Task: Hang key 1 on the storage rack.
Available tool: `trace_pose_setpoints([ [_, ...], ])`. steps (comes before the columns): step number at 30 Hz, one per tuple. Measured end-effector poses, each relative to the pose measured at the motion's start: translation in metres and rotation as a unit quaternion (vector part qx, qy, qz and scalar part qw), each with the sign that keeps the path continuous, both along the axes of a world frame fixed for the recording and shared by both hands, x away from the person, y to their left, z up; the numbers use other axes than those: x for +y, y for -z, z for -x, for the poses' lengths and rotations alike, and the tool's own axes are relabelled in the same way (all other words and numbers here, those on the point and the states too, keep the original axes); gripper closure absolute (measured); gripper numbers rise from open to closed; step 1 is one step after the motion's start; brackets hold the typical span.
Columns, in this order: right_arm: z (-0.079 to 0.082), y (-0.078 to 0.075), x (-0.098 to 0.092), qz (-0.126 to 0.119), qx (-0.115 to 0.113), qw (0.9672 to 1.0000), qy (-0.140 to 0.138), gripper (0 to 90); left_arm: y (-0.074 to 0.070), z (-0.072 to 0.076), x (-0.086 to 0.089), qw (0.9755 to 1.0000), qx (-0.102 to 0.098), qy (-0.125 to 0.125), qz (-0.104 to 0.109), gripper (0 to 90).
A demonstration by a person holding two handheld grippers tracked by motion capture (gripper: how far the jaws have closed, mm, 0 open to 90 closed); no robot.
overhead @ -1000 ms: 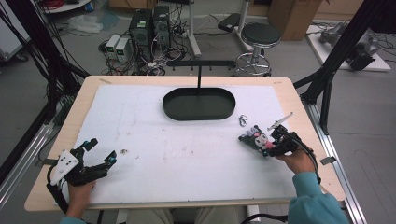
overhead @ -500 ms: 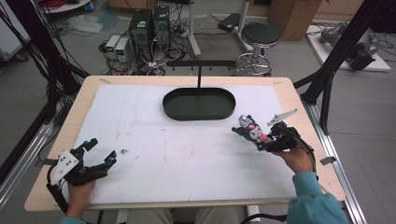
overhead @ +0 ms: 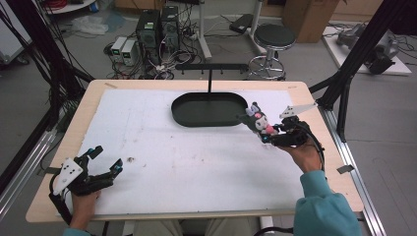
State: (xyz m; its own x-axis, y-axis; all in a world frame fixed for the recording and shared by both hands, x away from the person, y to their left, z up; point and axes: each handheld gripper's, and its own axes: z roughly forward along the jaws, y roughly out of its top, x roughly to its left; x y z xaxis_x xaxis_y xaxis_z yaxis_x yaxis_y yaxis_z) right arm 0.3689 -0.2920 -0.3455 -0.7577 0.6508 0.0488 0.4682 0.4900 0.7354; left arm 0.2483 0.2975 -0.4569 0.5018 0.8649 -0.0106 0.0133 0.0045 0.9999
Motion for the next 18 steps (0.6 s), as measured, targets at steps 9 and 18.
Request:
trace_pose_setpoints([
  [9,-0.005,-0.009,0.016,-0.018,-0.011,0.9996,-0.016,54.8,0.000,0.000,0.000,1.0000,-0.001,0.000,0.001,14.6],
  [18,-0.016,-0.024,0.037,-0.021,-0.024,0.9991,-0.028,54.7,0.000,0.000,0.000,1.0000,-0.001,0.000,0.000,14.6],
])
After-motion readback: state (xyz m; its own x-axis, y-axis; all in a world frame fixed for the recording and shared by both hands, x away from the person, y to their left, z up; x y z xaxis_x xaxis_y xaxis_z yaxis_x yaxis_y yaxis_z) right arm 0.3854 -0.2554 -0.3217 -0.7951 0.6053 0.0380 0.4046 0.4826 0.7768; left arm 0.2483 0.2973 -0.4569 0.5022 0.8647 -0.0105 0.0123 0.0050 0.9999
